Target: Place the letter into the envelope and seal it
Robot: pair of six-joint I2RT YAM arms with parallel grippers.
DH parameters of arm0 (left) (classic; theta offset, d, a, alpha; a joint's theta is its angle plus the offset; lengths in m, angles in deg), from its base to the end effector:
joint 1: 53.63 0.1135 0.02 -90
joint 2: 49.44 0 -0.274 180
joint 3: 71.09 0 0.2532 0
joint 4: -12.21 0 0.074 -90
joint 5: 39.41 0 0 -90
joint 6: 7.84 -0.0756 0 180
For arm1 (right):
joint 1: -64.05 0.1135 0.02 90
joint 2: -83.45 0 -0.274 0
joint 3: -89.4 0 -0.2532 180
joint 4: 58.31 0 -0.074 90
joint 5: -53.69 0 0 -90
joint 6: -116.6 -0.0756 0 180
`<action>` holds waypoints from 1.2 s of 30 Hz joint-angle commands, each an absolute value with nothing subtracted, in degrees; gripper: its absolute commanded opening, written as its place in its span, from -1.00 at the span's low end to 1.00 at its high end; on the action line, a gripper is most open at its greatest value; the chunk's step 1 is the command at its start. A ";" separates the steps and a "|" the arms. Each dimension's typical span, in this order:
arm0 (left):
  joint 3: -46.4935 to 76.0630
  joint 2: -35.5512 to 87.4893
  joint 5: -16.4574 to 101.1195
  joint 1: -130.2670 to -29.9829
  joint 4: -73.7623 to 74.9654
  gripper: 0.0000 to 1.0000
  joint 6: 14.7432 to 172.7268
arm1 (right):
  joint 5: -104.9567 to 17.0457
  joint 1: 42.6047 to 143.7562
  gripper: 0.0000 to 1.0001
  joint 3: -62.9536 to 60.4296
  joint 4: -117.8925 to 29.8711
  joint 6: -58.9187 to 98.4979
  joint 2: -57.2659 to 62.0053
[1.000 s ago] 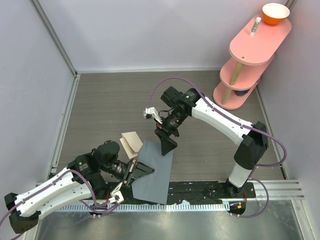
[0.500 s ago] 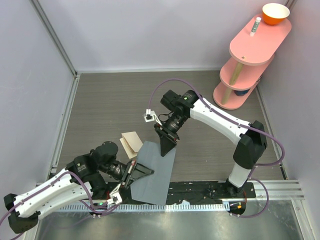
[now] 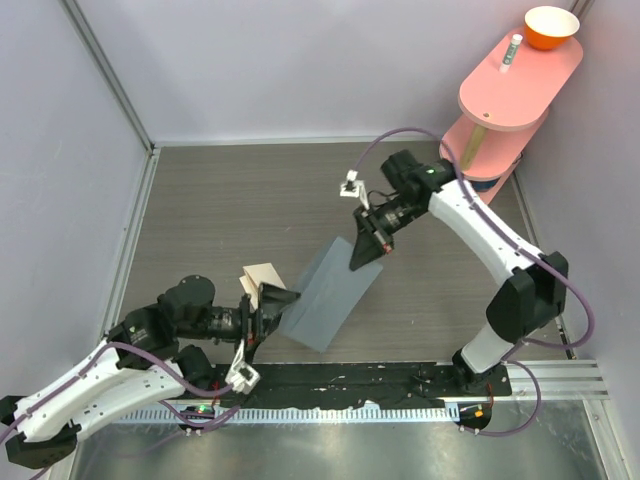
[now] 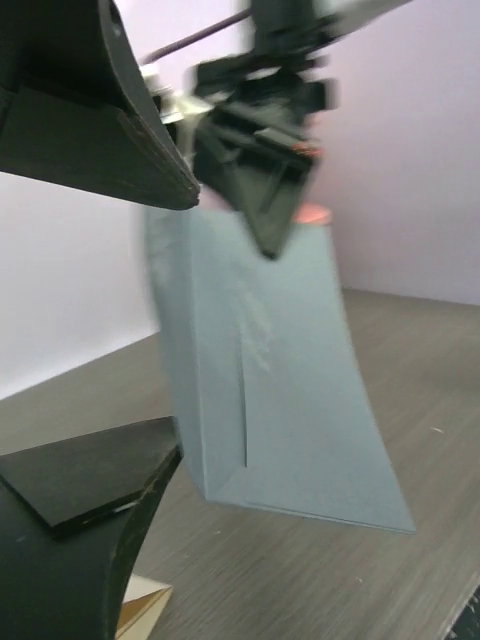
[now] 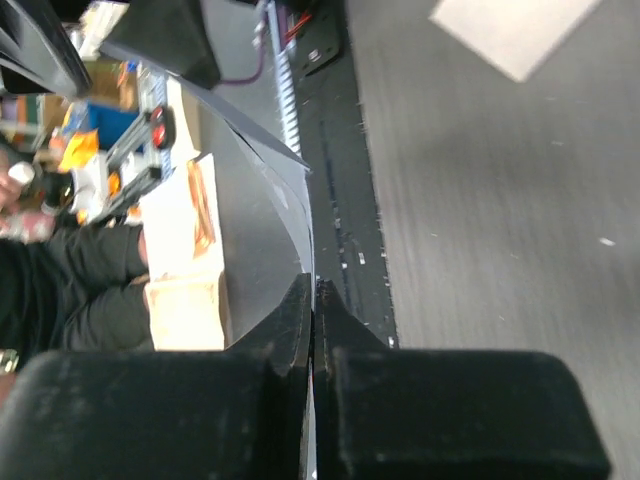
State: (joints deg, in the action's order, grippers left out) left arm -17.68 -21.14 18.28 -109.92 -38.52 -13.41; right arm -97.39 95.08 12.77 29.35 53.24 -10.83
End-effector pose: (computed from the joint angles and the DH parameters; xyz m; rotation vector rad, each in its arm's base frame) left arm 0.0398 -0.1325 0.2912 1.9426 0.1268 -0.1173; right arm 0.2336 0.2177 0.3184 -1.3800 2.1902 1.5334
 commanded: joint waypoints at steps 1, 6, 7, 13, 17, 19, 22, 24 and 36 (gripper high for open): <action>-10.47 -17.63 35.36 -109.96 -39.57 0.75 17.55 | -96.26 89.81 -0.98 10.83 24.84 47.89 -2.44; -0.98 -9.64 41.11 -108.91 -39.64 0.69 41.60 | -88.63 88.40 -0.98 4.24 12.29 38.66 3.72; 0.78 -7.19 40.32 -108.39 -40.26 0.69 45.20 | -87.74 88.31 -0.98 3.44 10.61 37.34 4.43; 4.49 -2.07 40.13 -106.72 -33.70 0.70 59.47 | -89.14 88.40 -0.98 1.24 7.34 34.87 6.37; 6.24 3.36 33.82 -102.50 -32.61 0.61 65.45 | -89.92 88.40 -0.98 1.24 6.46 34.25 7.25; 6.60 4.96 35.20 -102.41 -31.66 0.57 66.77 | -90.54 88.40 -0.98 1.33 6.46 34.08 7.69; 4.94 5.50 40.31 -101.10 -26.40 0.63 68.88 | -90.72 88.49 -0.98 1.41 7.07 34.69 8.30; 4.75 6.37 40.92 -100.04 -25.50 0.63 69.67 | -90.72 88.49 -0.98 1.33 7.69 35.31 8.48; 3.35 9.10 37.95 -98.10 -22.78 0.00 69.59 | -93.71 88.49 -0.98 0.97 6.46 34.17 7.34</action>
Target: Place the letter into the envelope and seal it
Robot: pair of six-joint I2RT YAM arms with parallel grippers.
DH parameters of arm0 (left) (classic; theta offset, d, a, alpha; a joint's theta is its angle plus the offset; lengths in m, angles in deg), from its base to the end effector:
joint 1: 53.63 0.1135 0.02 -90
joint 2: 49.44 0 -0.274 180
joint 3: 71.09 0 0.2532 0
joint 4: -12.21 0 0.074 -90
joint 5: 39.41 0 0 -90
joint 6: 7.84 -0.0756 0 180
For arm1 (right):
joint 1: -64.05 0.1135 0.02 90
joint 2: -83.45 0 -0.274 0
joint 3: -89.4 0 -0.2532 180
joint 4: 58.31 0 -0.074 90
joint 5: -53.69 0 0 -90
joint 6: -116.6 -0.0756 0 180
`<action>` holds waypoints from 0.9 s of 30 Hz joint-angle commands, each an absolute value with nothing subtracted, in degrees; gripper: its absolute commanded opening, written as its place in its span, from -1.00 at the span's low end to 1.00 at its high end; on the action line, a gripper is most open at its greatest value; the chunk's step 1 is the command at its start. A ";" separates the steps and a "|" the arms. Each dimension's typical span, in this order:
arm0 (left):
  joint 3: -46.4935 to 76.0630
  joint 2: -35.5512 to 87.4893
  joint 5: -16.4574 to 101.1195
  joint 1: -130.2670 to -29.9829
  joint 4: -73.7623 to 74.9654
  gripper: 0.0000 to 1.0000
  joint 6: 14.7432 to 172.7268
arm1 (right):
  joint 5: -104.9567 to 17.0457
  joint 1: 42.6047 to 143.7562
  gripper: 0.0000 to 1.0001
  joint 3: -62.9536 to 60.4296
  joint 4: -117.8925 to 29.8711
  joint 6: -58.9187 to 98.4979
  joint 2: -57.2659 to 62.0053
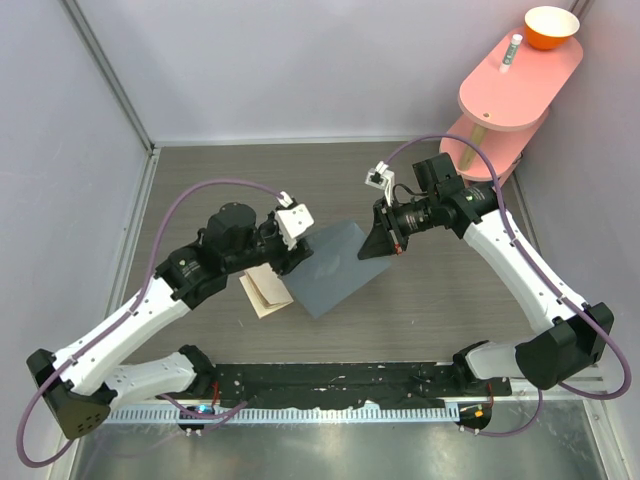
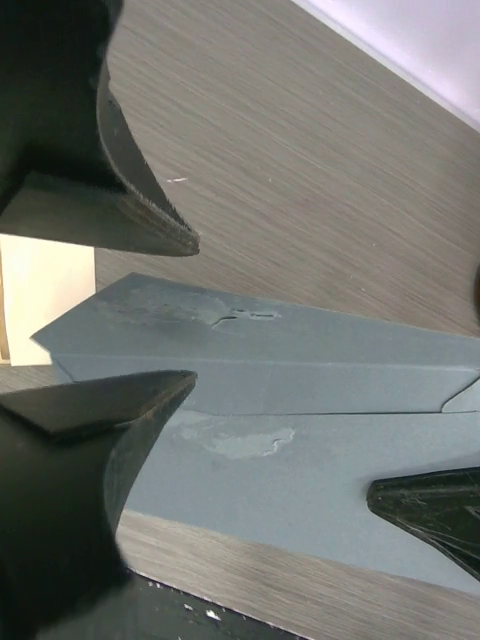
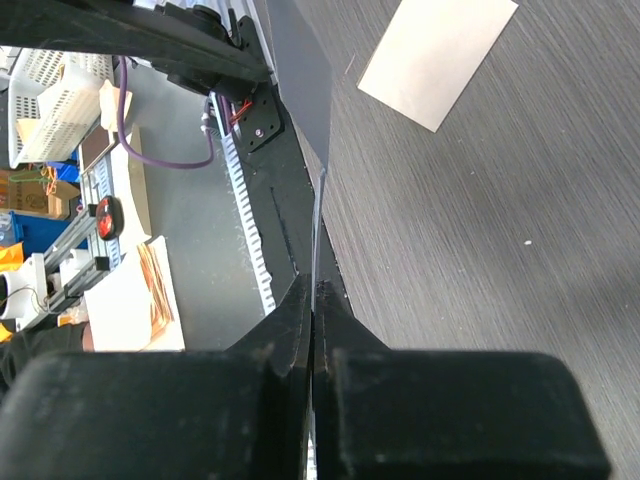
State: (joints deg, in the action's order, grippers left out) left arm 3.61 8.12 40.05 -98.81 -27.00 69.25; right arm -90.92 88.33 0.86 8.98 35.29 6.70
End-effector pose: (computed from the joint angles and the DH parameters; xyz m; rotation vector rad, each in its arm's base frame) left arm 0.1681 -0.1888 0.3636 1.0720 1.6762 -0.5477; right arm 0.2241 0.1687 0.3510 -1.0488 2.1126 1.2951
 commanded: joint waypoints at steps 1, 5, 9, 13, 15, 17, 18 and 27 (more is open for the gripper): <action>3.17 8.92 36.11 -98.10 -22.16 -0.13 69.41 | -94.06 88.49 -0.98 0.89 6.20 33.64 7.25; 2.91 10.06 30.29 -98.10 -22.51 -0.83 69.06 | -95.63 88.49 -0.98 1.06 2.69 30.05 7.07; 2.82 12.34 27.48 -98.10 -23.39 -0.94 69.50 | -98.27 88.49 -0.98 0.63 -1.00 26.70 7.42; 4.05 15.59 27.48 -98.10 -23.65 -0.98 69.94 | -100.47 88.49 -0.98 -0.61 -5.22 23.27 8.39; 4.57 16.91 27.39 -98.10 -23.30 -0.99 69.94 | -101.79 88.57 -0.98 -0.78 -5.93 22.91 8.48; 5.19 17.45 27.13 -98.10 -23.12 -0.99 69.85 | -102.58 88.49 -0.98 -0.96 -6.63 22.56 8.65; 5.45 18.14 25.99 -98.01 -23.21 -1.00 69.85 | -103.11 88.57 -0.98 -1.05 -6.81 22.47 8.74; 9.84 21.84 18.26 -90.21 -26.28 -0.82 74.50 | -97.76 87.70 -0.98 -2.71 -6.81 24.93 8.75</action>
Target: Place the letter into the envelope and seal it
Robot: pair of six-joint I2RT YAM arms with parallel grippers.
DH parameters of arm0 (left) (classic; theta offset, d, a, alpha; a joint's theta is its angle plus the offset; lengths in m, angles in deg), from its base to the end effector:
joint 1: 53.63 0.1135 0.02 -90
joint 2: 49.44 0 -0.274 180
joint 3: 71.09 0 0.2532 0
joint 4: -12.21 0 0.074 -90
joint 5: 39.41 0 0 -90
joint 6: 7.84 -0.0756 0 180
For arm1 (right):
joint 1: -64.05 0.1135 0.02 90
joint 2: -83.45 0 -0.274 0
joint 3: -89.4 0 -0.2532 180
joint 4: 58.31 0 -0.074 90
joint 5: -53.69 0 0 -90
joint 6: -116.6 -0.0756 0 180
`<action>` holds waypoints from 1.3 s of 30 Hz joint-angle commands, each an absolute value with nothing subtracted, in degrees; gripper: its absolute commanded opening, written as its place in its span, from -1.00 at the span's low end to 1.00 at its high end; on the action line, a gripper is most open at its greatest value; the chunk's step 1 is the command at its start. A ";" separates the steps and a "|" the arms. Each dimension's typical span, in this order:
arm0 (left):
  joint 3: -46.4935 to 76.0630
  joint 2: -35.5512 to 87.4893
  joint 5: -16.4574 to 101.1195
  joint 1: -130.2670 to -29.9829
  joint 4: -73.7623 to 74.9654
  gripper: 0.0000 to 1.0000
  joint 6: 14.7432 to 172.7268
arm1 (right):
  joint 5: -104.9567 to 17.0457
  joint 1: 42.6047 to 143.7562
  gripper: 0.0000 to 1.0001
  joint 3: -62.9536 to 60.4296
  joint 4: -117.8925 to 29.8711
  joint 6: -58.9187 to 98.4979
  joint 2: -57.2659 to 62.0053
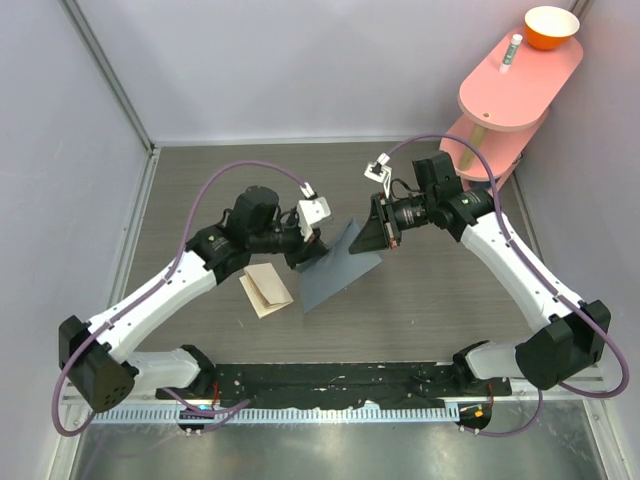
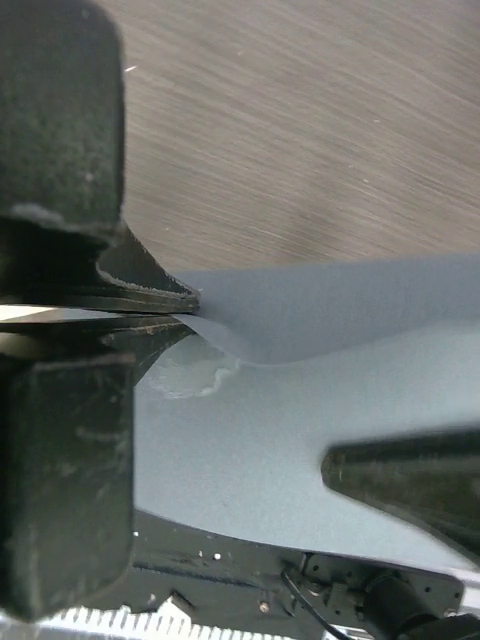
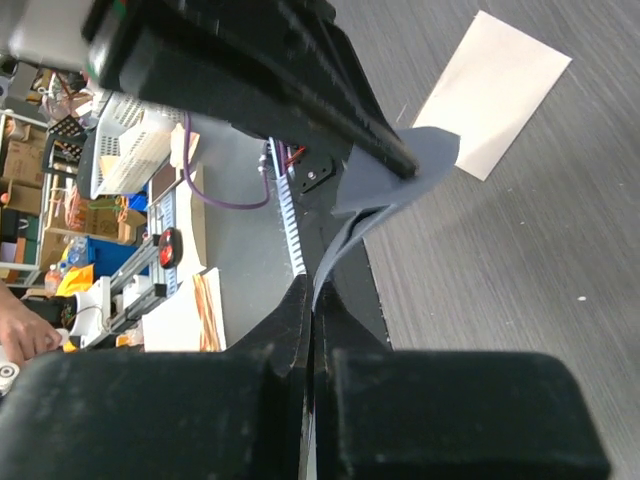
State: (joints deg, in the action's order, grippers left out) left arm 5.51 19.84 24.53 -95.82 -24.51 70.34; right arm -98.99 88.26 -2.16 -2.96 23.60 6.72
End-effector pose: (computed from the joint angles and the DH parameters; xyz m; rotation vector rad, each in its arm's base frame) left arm 0.1984 -0.2246 0.3324 1.2095 1.7463 -0.7924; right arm 0.2312 0.1776 0.3566 -0.9591 2.0364 1.5085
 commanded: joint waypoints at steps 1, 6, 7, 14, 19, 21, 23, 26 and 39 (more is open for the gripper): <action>10.63 22.36 17.20 -88.53 -27.16 -0.71 74.94 | -96.62 87.26 -0.98 -2.98 -6.90 25.11 8.48; 12.93 22.72 16.14 -80.79 -28.75 0.33 77.40 | -88.71 84.71 -0.98 -5.52 -10.58 22.40 5.06; 12.58 22.46 16.14 -79.83 -28.40 0.43 78.02 | -87.13 84.45 -0.99 -7.36 -14.25 20.73 4.01; 9.33 20.09 16.31 -67.36 -26.90 0.73 90.14 | -76.49 82.07 -0.98 -15.54 -29.83 7.28 -1.00; 2.13 16.22 19.30 -62.77 -29.18 0.69 96.91 | -70.69 81.46 -0.98 -19.23 -37.12 3.41 -5.31; -2.88 14.91 19.65 -61.71 -29.54 0.68 99.64 | -69.89 80.93 -0.98 -20.20 -38.97 2.53 -7.68; -6.13 13.23 20.71 -61.10 -30.06 0.69 102.70 | -67.61 80.84 -0.98 -21.61 -40.56 2.52 -8.83; -10.88 12.88 23.07 -61.01 -31.91 0.64 109.36 | -63.57 80.58 -0.96 -24.42 -42.05 1.82 -10.24; -18.62 14.90 31.88 -61.01 -35.08 0.68 122.14 | -58.29 80.31 0.48 -29.88 -36.18 2.68 -4.19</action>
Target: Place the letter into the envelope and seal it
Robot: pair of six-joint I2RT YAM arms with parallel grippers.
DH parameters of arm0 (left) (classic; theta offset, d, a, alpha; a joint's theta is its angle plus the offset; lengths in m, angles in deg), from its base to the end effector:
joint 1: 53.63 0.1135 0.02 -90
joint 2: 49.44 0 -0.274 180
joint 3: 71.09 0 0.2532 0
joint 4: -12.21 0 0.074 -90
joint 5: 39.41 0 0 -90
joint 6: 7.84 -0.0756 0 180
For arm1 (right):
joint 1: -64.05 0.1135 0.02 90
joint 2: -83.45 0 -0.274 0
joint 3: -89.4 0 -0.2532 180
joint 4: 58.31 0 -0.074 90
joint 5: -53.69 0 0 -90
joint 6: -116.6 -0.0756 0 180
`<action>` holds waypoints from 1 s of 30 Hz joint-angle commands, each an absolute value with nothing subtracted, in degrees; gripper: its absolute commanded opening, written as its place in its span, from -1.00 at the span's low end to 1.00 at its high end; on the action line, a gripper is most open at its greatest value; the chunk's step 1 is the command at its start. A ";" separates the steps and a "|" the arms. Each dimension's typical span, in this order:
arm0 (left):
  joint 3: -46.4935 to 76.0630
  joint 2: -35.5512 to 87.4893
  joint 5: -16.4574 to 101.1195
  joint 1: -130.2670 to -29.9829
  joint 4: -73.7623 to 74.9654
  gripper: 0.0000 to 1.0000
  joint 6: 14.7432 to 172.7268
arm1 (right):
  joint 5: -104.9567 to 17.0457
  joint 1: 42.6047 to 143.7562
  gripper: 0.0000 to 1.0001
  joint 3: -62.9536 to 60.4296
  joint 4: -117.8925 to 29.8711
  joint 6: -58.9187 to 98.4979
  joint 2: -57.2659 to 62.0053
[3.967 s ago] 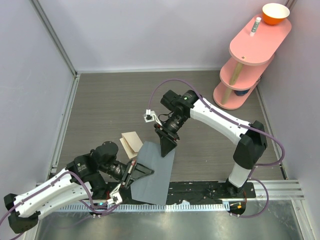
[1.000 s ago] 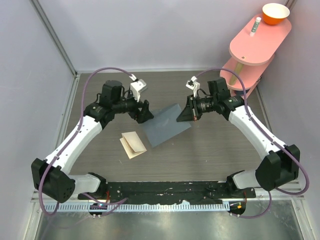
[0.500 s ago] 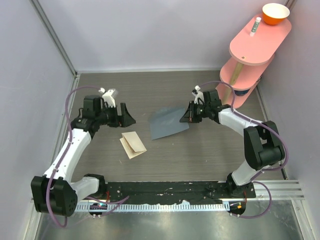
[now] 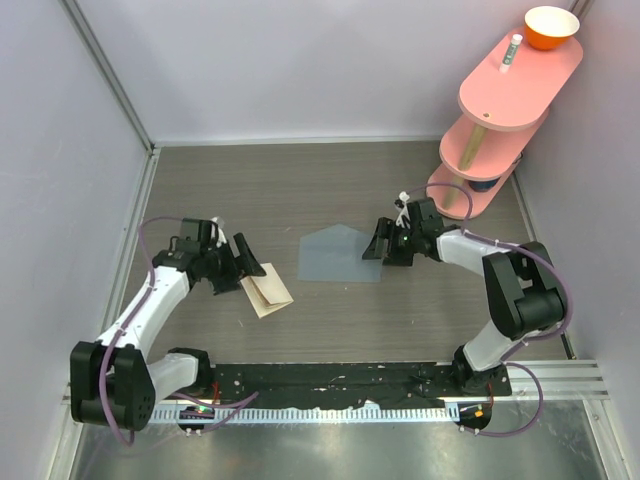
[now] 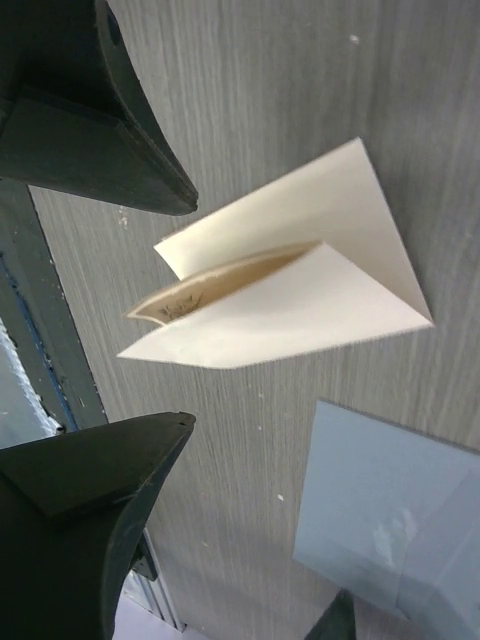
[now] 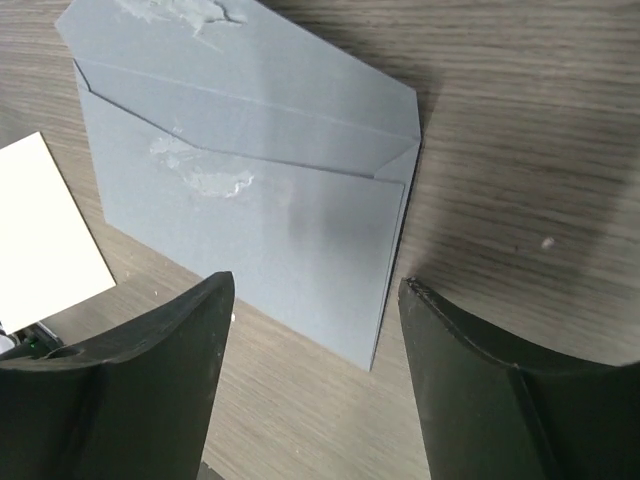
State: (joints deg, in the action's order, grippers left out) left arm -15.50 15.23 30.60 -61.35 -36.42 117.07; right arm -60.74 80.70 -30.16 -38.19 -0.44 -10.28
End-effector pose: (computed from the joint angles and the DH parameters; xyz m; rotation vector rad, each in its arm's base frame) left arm 0.2247 -0.0565 0.1986 -0.4919 2.6097 -0.7145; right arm 0.3116 0.1258 0.1333 0.0497 2.5862 0.8359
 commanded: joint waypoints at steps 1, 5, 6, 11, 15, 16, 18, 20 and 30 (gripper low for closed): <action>-19.15 14.99 31.96 -61.01 -33.60 0.68 123.10 | -58.55 80.31 0.50 -29.44 -34.17 3.74 -3.05; -19.59 18.23 31.96 -61.18 -30.34 0.66 123.99 | -61.27 80.31 0.61 -28.73 -30.29 8.05 2.32; -19.50 19.11 32.31 -61.10 -29.98 0.65 124.17 | -62.15 80.23 0.66 -28.47 -29.58 9.28 4.42; -19.15 24.12 30.91 -61.71 -25.68 0.55 124.70 | -66.81 80.40 0.74 -24.61 -25.89 19.99 10.14; -19.50 26.06 29.32 -63.29 -21.20 0.40 124.52 | -66.64 80.40 0.82 -21.44 -24.40 27.56 14.19; -19.76 26.41 29.15 -63.90 -19.80 0.27 124.52 | -66.20 80.40 0.86 -20.48 -24.30 27.83 15.06; -19.94 26.94 28.27 -64.26 -17.51 0.06 124.17 | -66.37 80.40 0.94 -19.33 -23.08 28.36 15.16; -19.94 27.55 25.48 -64.43 -16.19 -0.45 123.47 | -70.47 80.49 0.99 -16.96 -21.06 29.50 13.85; -13.88 13.71 11.69 -69.97 -21.02 -1.00 108.71 | -88.78 81.63 0.98 -16.34 -18.94 28.64 11.91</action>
